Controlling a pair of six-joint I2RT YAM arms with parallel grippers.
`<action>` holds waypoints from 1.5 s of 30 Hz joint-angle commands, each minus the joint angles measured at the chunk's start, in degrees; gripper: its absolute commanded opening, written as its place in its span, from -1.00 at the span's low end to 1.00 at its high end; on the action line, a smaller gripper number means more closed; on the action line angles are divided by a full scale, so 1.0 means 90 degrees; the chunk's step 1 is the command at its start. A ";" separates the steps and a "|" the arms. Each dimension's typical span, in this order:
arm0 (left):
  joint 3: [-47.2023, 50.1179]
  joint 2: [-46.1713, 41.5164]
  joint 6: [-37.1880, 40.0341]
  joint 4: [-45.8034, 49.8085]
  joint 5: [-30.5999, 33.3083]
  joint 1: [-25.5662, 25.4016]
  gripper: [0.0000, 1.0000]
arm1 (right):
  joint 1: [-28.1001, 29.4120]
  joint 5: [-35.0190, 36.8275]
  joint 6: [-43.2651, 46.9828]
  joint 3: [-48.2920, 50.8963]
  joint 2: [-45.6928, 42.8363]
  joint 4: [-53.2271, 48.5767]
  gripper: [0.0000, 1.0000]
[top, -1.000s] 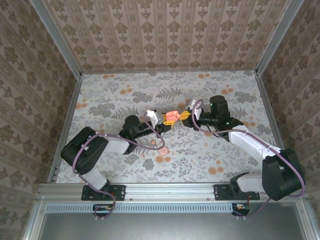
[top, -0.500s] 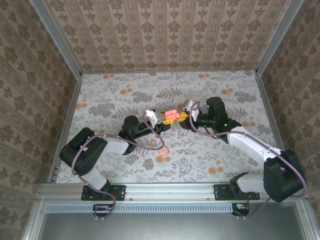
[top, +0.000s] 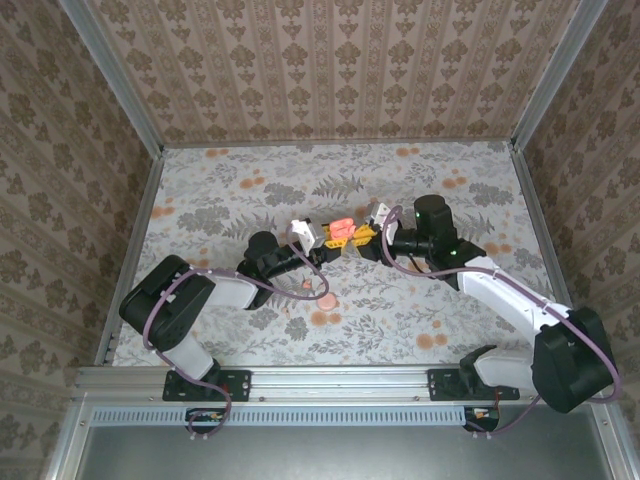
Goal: Insert the wireless bluetooth earbuds into the charging case
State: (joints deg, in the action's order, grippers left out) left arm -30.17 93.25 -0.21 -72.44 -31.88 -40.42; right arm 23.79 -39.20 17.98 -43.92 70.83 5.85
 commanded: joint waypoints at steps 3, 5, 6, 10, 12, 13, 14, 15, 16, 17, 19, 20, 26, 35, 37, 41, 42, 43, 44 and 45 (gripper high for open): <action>-0.0073 -0.0105 0.0053 -0.0163 -0.0076 0.0004 -0.64 | 0.0029 -0.0105 0.0000 0.0086 -0.0204 0.0143 -0.53; -0.0075 -0.0103 0.0049 -0.0171 -0.0105 0.0007 -0.64 | 0.0042 -0.0112 0.0018 0.0086 -0.0204 0.0151 -0.53; -0.0084 -0.0107 0.0052 -0.0165 -0.0120 0.0000 -0.64 | 0.0035 -0.0120 0.0020 0.0090 -0.0204 0.0160 -0.53; -0.0092 -0.0105 0.0042 -0.0173 -0.0145 -0.0001 -0.64 | 0.0044 -0.0127 0.0044 0.0088 -0.0204 0.0227 -0.54; -0.0094 -0.0103 0.0040 -0.0164 -0.0159 0.0001 -0.64 | 0.0042 -0.0138 0.0052 0.0077 -0.0194 0.0229 -0.54; -0.0094 -0.0090 0.0040 -0.0168 -0.0155 0.0005 -0.64 | 0.0051 -0.0149 0.0069 0.0075 -0.0194 0.0220 -0.54; -0.0094 -0.0081 0.0026 -0.0169 -0.0158 -0.0001 -0.64 | 0.0052 -0.0154 0.0081 0.0071 -0.0203 0.0211 -0.54; -0.0096 -0.0068 0.0023 -0.0176 -0.0163 0.0001 -0.64 | 0.0055 -0.0170 0.0102 0.0078 -0.0207 0.0210 -0.54; -0.0109 -0.0067 0.0022 -0.0173 -0.0175 -0.0010 -0.64 | 0.0053 -0.0201 0.0135 0.0090 -0.0223 0.0219 -0.53; -0.0114 -0.0059 0.0019 -0.0181 -0.0177 -0.0007 -0.64 | 0.0050 -0.0271 0.0205 0.0113 -0.0244 0.0220 -0.52; -0.0114 -0.0073 0.0015 -0.0168 -0.0183 -0.0017 -0.64 | 0.0052 -0.0416 0.0341 0.0184 -0.0291 0.0260 -0.49; -0.0114 -0.0078 0.0018 -0.0173 -0.0184 -0.0013 -0.64 | 0.0050 -0.0429 0.0377 0.0219 -0.0325 0.0294 -0.48; -0.0094 -0.0134 0.0023 -0.0173 -0.0206 -0.0015 -0.64 | -0.0015 -0.0449 0.0665 0.0425 -0.0673 0.0265 -0.45; -0.0085 -0.0184 0.0042 -0.0173 -0.0216 -0.0021 -0.64 | -0.0251 -0.0244 0.0707 0.0565 -0.1067 0.0164 -0.53; -0.0082 -0.0185 0.0043 -0.0173 -0.0226 -0.0028 -0.64 | -0.0251 -0.0093 0.0626 0.0467 -0.0995 0.0091 -0.59; -0.0109 -0.0166 0.0042 -0.0168 -0.0236 -0.0035 -0.64 | -0.0229 -0.0100 0.0512 0.0281 -0.0815 0.0044 -0.72; -0.0114 -0.0158 0.0041 -0.0173 -0.0237 -0.0032 -0.64 | -0.0231 -0.0111 0.0513 0.0289 -0.0785 0.0111 -0.73; -0.0109 -0.0166 0.0038 -0.0178 -0.0228 -0.0038 -0.64 | -0.0226 -0.0103 0.0503 0.0307 -0.0762 0.0190 -0.73; -0.0104 -0.0168 0.0042 -0.0172 -0.0234 -0.0040 -0.64 | -0.0223 -0.0094 0.0495 0.0310 -0.0728 0.0246 -0.74; -0.0106 -0.0175 0.0051 -0.0169 -0.0222 -0.0035 -0.64 | -0.0222 -0.0092 0.0496 0.0301 -0.0697 0.0276 -0.74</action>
State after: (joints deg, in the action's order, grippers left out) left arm -30.17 93.25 -0.23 -72.44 -32.80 -40.47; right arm 21.76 -40.64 23.20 -39.68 63.83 7.09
